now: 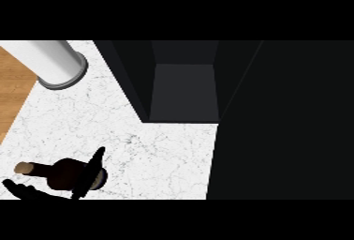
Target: Pick up the wine, place it into the cabinet and close the cabinet
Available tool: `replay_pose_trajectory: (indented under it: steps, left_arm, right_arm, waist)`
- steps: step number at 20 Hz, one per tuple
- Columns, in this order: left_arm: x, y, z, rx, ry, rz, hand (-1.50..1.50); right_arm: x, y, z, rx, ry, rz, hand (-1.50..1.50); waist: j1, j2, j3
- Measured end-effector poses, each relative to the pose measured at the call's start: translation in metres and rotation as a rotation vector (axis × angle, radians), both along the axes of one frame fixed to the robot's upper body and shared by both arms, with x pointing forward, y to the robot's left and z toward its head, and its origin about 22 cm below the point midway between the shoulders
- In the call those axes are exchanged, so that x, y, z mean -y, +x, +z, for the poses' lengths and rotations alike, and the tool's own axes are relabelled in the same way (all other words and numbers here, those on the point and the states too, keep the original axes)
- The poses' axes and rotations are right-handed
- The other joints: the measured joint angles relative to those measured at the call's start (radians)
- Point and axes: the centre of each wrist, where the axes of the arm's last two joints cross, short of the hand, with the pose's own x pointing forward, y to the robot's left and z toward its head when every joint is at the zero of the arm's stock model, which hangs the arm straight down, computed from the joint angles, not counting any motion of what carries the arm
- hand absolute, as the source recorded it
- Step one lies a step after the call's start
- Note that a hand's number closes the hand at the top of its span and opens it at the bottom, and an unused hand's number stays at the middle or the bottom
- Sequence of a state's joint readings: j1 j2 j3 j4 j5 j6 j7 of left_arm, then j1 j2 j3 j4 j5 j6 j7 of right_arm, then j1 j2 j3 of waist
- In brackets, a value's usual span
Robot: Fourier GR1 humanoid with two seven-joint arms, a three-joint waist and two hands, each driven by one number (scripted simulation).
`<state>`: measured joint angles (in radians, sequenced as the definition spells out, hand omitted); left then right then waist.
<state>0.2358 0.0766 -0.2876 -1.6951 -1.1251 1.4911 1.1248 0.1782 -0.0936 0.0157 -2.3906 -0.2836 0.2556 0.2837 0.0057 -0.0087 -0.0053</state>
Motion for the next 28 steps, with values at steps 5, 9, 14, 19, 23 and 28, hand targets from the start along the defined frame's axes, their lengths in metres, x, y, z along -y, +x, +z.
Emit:
replay_pose_trajectory:
  steps: [5,9,14,19,23,28]
  left_arm:
    - [0.005,0.008,0.01,0.05,-0.029,-0.006,1.5]
    - [0.013,0.011,0.018,0.079,-0.052,-0.052,1.5]
    - [0.014,0.021,0.015,0.081,-0.016,-0.083,1.5]
    - [0.013,0.025,0.015,0.092,0.02,-0.103,1.5]
    - [0.037,0.018,0.026,0.1,0.003,-0.322,1.5]
    - [0.07,-0.006,0.046,0.137,-0.024,-0.622,1.5]
  right_arm:
    - [-0.001,0.0,-0.001,-0.004,0.003,0.003,-1.5]
    - [-0.001,0.002,0.001,0.0,-0.004,0.007,-1.5]
    - [-0.002,0.004,0.003,0.011,0.0,0.009,-1.5]
    - [0.001,0.003,0.003,0.003,-0.013,0.002,-1.5]
    - [-0.004,0.006,0.001,0.008,-0.009,0.038,-1.5]
    - [-0.01,0.008,0.001,0.015,0.002,0.087,-1.5]
  waist:
    - [0.002,-0.003,-0.002]
    - [0.002,-0.003,-0.003]
    - [-0.007,-0.002,-0.001]
    - [-0.012,-0.002,-0.001]
    - [-0.055,0.0,-0.006]
    - [-0.105,0.002,-0.011]
